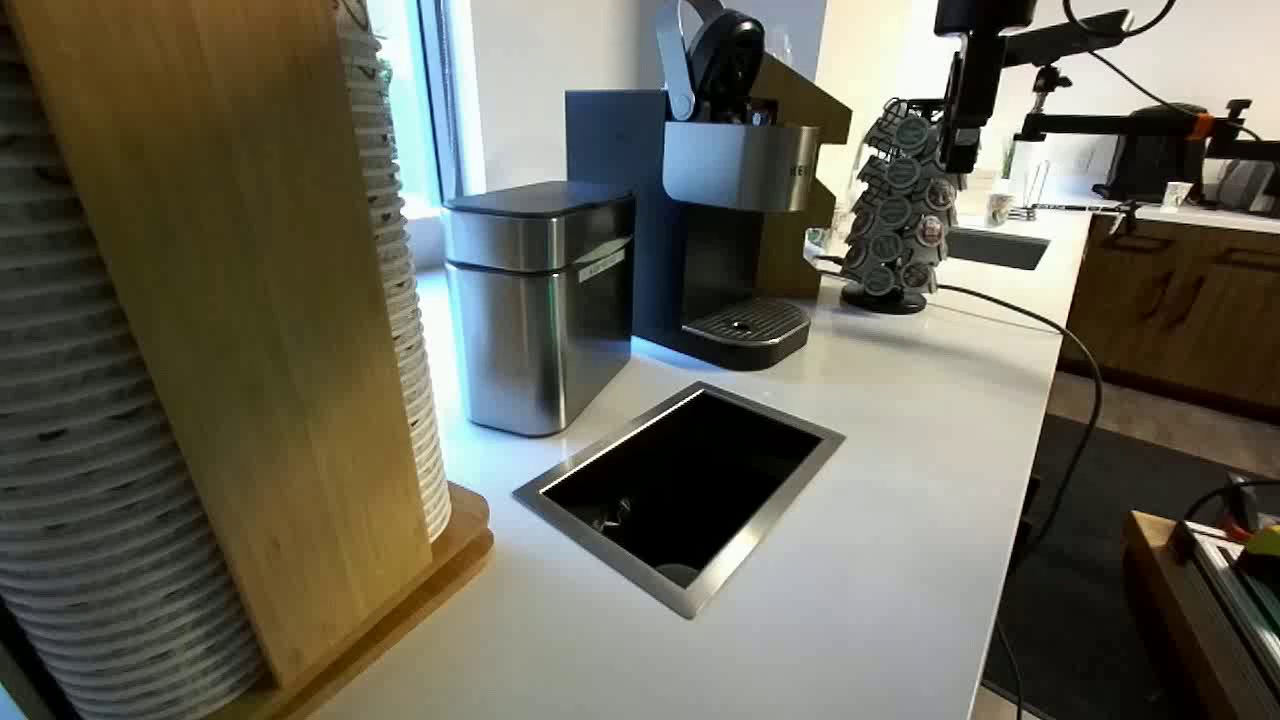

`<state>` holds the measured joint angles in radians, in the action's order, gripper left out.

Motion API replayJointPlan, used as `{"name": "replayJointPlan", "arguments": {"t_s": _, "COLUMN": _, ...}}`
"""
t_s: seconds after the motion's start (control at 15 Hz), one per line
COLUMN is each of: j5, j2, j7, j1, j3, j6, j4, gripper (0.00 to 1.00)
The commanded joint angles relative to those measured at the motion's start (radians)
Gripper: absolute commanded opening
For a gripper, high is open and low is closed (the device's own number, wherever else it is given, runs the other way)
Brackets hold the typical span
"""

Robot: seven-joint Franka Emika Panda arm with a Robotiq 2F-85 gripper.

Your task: Close the top on the coffee maker

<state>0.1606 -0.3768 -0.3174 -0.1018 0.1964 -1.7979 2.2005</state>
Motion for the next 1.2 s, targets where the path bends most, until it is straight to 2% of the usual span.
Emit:
{"name": "replayJointPlan", "arguments": {"t_s": 0.0, "j5": -0.002, "j2": 0.001, "j7": -0.001, "j1": -0.003, "j3": -0.003, "j6": 0.003, "j4": -0.003, "gripper": 1.0}}
{"name": "replayJointPlan", "arguments": {"t_s": 0.47, "j5": -0.002, "j2": 0.001, "j7": -0.001, "j1": -0.003, "j3": -0.003, "j6": 0.003, "j4": -0.003, "gripper": 1.0}}
{"name": "replayJointPlan", "arguments": {"t_s": 0.73, "j5": -0.043, "j2": -0.025, "j7": 0.177, "j1": 0.015, "j3": -0.075, "j6": 0.03, "j4": -0.043, "gripper": 1.0}}
{"name": "replayJointPlan", "arguments": {"t_s": 1.0, "j5": -0.087, "j2": -0.028, "j7": 0.396, "j1": 0.034, "j3": -0.166, "j6": -0.046, "j4": -0.125, "gripper": 1.0}}
{"name": "replayJointPlan", "arguments": {"t_s": 1.13, "j5": -0.079, "j2": -0.006, "j7": 0.438, "j1": 0.051, "j3": -0.203, "j6": -0.116, "j4": -0.179, "gripper": 1.0}}
